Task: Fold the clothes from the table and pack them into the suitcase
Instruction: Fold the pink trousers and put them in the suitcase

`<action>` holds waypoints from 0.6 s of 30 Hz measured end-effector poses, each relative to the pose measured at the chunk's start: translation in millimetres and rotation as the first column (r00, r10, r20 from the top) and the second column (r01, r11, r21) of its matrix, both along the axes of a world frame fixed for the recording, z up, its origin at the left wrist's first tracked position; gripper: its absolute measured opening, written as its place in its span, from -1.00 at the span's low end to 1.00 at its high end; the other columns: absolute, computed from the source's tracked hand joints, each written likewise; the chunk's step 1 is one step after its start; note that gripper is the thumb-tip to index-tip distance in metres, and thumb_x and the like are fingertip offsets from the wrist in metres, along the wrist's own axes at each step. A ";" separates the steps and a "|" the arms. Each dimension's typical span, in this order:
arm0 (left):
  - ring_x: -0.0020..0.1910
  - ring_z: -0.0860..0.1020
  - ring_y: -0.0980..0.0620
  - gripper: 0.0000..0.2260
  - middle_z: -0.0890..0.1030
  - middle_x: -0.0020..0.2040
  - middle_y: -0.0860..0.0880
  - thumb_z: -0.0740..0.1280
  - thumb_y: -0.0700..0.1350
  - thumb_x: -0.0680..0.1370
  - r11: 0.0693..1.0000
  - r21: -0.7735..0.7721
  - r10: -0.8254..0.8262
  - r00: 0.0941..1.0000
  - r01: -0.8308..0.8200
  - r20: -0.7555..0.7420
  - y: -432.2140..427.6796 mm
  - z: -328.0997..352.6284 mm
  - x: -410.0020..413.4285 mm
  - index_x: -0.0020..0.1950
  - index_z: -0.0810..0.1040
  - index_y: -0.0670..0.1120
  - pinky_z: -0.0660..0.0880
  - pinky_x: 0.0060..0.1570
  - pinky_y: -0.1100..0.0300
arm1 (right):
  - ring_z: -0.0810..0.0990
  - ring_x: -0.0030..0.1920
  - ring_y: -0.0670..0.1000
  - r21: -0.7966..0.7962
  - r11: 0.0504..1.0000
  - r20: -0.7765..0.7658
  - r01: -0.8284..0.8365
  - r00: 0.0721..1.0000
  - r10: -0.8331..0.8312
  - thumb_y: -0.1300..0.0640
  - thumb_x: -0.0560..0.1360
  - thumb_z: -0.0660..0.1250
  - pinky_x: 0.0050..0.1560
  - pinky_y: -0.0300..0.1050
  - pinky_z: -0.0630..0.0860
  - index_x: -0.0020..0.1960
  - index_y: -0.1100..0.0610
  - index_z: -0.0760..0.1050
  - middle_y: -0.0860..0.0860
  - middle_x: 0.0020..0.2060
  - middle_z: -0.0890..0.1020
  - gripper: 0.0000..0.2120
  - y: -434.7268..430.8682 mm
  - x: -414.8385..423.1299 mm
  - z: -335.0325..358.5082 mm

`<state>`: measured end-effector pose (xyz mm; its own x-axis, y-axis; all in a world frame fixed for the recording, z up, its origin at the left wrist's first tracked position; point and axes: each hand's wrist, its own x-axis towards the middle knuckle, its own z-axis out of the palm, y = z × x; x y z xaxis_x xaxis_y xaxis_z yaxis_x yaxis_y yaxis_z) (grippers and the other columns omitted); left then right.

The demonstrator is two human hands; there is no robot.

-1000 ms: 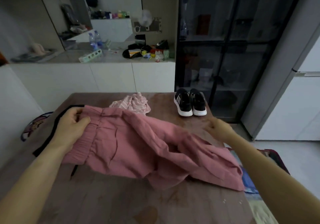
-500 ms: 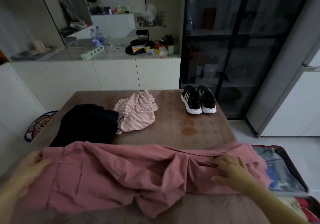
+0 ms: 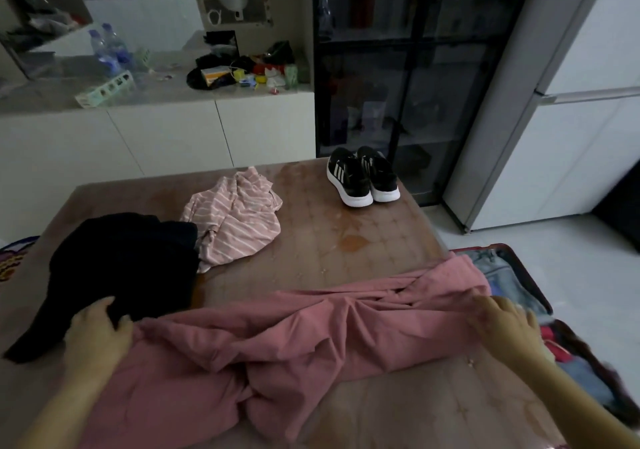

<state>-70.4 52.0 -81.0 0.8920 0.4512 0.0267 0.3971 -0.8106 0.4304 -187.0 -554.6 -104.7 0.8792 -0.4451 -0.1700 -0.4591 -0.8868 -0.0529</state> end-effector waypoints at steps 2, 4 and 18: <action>0.15 0.50 -0.33 -0.68 0.56 0.13 -0.32 0.40 -0.26 0.45 0.978 0.039 -0.209 0.976 0.206 0.058 -50.2 11.2 11.0 0.20 0.55 -0.25 0.42 0.18 -0.15 | 0.39 0.33 0.10 0.001 1.000 0.008 0.018 1.000 -0.018 -0.13 0.56 0.17 0.43 0.19 0.14 0.35 -0.13 0.33 0.02 0.34 0.41 -0.63 -11.0 -1.3 -3.4; 0.07 0.56 -0.25 -0.77 0.62 0.04 -0.22 0.42 -0.23 0.43 0.901 0.009 -0.432 0.896 0.434 0.104 -103.1 15.9 20.8 0.08 0.61 -0.21 0.46 0.14 -0.08 | 0.39 0.35 0.10 0.009 0.999 -0.016 0.034 0.999 -0.034 -0.16 0.58 0.12 0.44 0.19 0.12 0.38 -0.15 0.31 0.02 0.36 0.40 -0.62 -22.6 -0.6 -5.4; 0.41 0.32 -0.01 -0.52 0.36 0.43 0.05 0.28 0.00 0.55 0.511 0.053 -0.785 0.491 0.858 -0.379 -371.5 -15.5 36.7 0.47 0.27 0.09 0.23 0.37 0.12 | 0.08 0.50 0.09 0.090 0.903 -0.236 -0.421 0.871 0.430 -0.13 0.45 0.34 0.45 0.24 -0.02 0.49 -0.24 0.03 -0.08 0.52 0.02 -0.28 -92.5 99.8 7.7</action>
<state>-33.8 -319.5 -96.6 0.8289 -0.4787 -0.2894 -0.4351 -0.8769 0.2043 -87.2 -647.1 -97.0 0.9107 -0.0274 -0.4123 -0.0400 -0.9990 -0.0220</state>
